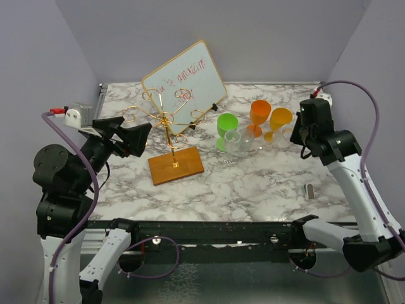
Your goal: Place the wine glass upside down on the wine glass rack
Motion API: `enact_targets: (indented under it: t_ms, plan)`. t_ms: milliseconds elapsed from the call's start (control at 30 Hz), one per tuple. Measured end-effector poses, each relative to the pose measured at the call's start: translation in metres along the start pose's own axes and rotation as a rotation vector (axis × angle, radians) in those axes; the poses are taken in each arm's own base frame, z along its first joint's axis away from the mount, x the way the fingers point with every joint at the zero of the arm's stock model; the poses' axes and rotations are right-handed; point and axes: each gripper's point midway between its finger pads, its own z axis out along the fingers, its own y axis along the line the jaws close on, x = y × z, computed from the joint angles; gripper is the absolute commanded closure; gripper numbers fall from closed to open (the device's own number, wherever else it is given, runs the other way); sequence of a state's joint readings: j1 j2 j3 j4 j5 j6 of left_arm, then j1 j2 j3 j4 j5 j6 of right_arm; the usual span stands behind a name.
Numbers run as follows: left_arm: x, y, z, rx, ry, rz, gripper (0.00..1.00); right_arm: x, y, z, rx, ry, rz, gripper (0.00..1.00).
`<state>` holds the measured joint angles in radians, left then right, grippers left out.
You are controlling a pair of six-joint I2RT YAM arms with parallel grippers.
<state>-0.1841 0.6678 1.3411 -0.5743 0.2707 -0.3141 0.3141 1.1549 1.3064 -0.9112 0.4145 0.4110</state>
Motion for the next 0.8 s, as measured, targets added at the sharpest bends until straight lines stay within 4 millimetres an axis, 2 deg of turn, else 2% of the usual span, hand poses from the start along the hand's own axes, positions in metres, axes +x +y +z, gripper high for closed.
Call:
enact_targets:
  t_ms: [100,267,400,500,600,800]
  plan:
    - [-0.005,-0.011,-0.001,0.040,0.001,-0.053,0.01,-0.012,-0.006,-0.029,-0.034,-0.052,0.035,0.99]
    - [-0.015,-0.026,0.001,0.090,-0.009,-0.167,0.01,-0.038,-0.005,-0.080,-0.171,-0.193,0.127,0.99]
    - [-0.024,-0.040,0.012,0.150,0.014,-0.303,0.01,-0.064,0.010,-0.123,-0.368,-0.347,0.219,0.99]
    - [-0.028,-0.049,0.031,0.202,0.044,-0.411,0.01,-0.087,0.023,-0.151,-0.522,-0.489,0.290,0.99]
    - [-0.025,-0.052,0.047,0.232,0.074,-0.524,0.01,-0.108,0.036,-0.167,-0.633,-0.598,0.337,0.99]
    - [-0.019,-0.053,0.086,0.280,0.133,-0.686,0.01,-0.143,0.065,-0.180,-0.820,-0.750,0.411,0.99]
